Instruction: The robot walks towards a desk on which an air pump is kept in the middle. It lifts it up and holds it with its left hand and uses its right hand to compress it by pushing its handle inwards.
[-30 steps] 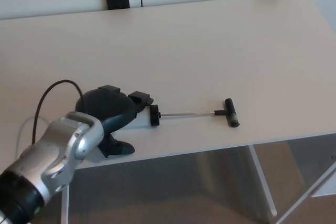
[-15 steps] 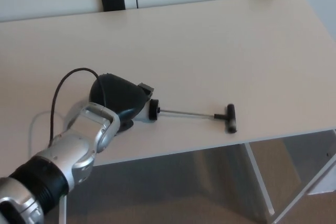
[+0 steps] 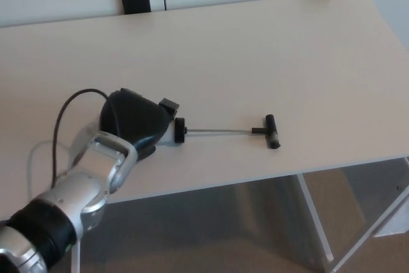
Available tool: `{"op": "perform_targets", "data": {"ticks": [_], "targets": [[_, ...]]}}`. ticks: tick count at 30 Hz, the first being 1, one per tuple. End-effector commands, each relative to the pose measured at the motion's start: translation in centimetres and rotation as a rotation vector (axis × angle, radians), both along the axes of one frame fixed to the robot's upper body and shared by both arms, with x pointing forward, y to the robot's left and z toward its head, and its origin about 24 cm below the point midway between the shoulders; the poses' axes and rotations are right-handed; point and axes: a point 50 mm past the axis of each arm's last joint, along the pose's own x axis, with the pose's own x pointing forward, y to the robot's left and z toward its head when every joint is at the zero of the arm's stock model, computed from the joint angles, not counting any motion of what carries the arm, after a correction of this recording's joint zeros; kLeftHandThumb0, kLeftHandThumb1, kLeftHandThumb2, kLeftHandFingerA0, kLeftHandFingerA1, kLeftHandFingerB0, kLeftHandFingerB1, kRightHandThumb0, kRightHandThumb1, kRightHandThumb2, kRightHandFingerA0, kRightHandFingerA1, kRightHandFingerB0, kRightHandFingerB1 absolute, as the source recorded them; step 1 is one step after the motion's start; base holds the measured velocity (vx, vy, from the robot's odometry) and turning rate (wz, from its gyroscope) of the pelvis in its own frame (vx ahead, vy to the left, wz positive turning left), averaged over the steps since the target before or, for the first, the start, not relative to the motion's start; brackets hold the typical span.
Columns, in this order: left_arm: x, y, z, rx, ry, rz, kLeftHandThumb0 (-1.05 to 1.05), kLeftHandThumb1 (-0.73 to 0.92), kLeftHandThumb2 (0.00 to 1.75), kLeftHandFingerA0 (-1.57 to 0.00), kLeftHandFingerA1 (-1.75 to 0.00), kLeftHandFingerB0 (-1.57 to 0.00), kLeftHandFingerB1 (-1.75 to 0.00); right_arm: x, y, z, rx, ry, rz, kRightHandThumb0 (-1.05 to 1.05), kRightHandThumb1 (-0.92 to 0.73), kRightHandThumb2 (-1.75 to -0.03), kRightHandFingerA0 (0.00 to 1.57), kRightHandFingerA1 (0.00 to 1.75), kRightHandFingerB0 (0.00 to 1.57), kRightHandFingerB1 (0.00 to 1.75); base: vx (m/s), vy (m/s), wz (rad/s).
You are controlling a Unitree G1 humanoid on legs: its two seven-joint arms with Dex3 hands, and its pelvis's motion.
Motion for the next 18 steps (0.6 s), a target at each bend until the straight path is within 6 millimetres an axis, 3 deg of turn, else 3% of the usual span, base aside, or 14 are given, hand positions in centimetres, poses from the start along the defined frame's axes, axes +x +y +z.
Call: {"op": "perform_targets", "data": {"ticks": [1, 2, 3, 4, 7, 9, 10, 11, 12, 16, 18], "targets": [[-2.2, 2.8, -1.5, -0.114, 0.103, 0.003, -0.28, 0.74, 0.62, -0.74, -1.21, -0.66, -0.65, 2.2, -0.7, 6.0, 0.000, -0.279, -0.101, -0.49, -0.57, -0.95, 0.32, 0.54, 0.16, 0.46, 0.00, 0.000, 0.00], [-2.1, 3.2, -1.1, -0.135, 0.097, 0.000, -0.26, 0.76, 0.65, -0.65, -1.46, -0.62, -0.85, 3.8, -1.0, 7.6, -0.048, -0.405, -0.105, -0.33, -0.58, -1.10, 0.00, 0.49, 0.00, 0.48, 0.00, 0.000, 0.00], [-2.1, 3.6, -0.7, -0.147, 0.092, -0.003, -0.26, 0.76, 0.65, -0.65, -1.46, -0.62, -0.85, 4.7, -1.1, 8.8, -0.081, -0.493, -0.110, -0.33, -0.58, -1.10, 0.00, 0.49, 0.00, 0.48, 0.00, 0.000, 0.00], [-2.1, 3.9, -0.5, -0.164, 0.085, -0.006, -0.30, 0.81, 0.68, -0.69, -1.50, -0.63, -0.91, 6.0, -1.2, 10.0, -0.118, -0.574, -0.112, -0.62, -0.65, -1.00, 0.00, 0.27, 0.02, 0.30, 0.00, 0.000, 0.00], [-2.1, 4.4, -0.3, -0.185, 0.059, -0.019, -0.25, 0.72, 0.64, -0.69, -1.53, -0.65, -0.90, 7.9, -1.1, 11.8, -0.156, -0.661, -0.126, -0.67, -0.65, -1.00, 0.01, 0.25, 0.06, 0.28, 0.00, 0.000, 0.00], [-2.1, 4.4, -0.3, -0.185, 0.059, -0.019, -0.25, 0.72, 0.64, -0.69, -1.53, -0.65, -0.90, 7.9, -1.1, 11.8, -0.156, -0.661, -0.126, -0.67, -0.65, -1.00, 0.01, 0.25, 0.06, 0.28, 0.00, 0.000, 0.00], [-2.1, 4.5, 0.0, -0.224, 0.053, -0.027, -0.23, 0.72, 0.62, -0.70, -1.56, -0.67, -0.93, 9.7, -0.8, 12.7, -0.107, -0.707, -0.136, -0.75, -0.68, -1.04, 0.01, 0.23, 0.03, 0.22, 0.00, 0.000, 0.00], [-2.1, 4.6, 0.3, -0.260, 0.072, -0.024, -0.20, 0.77, 0.63, -0.69, -1.57, -0.62, -1.07, 11.1, -0.7, 13.0, -0.081, -0.731, -0.132, -0.86, -0.73, -1.05, 0.00, 0.11, 0.00, 0.17, 0.00, 0.000, 0.00], [-2.0, 4.8, 0.7, -0.303, 0.107, -0.013, -0.17, 0.79, 0.61, -0.66, -1.61, -0.55, -1.27, 12.6, -0.6, 13.2, -0.114, -0.739, -0.135, -0.87, -0.75, -1.11, 0.00, 0.12, 0.00, 0.18, 0.00, 0.000, 0.00], [-1.7, 5.2, 1.5, -0.377, 0.171, 0.003, -0.19, 0.79, 0.62, -0.67, -1.60, -0.56, -1.32, 15.9, -0.5, 13.3, -0.184, -0.749, -0.128, -0.95, -0.83, -1.15, 0.00, 0.03, 0.00, 0.07, 0.00, 0.000, 0.00], [-1.6, 5.3, 1.8, -0.389, 0.173, 0.005, -0.19, 0.81, 0.62, -0.66, -1.61, -0.58, -1.28, 17.5, -0.1, 12.9, -0.116, -0.727, -0.104, -0.99, -0.82, -1.16, 0.00, 0.03, 0.00, 0.06, 0.00, 0.000, 0.00]]}}
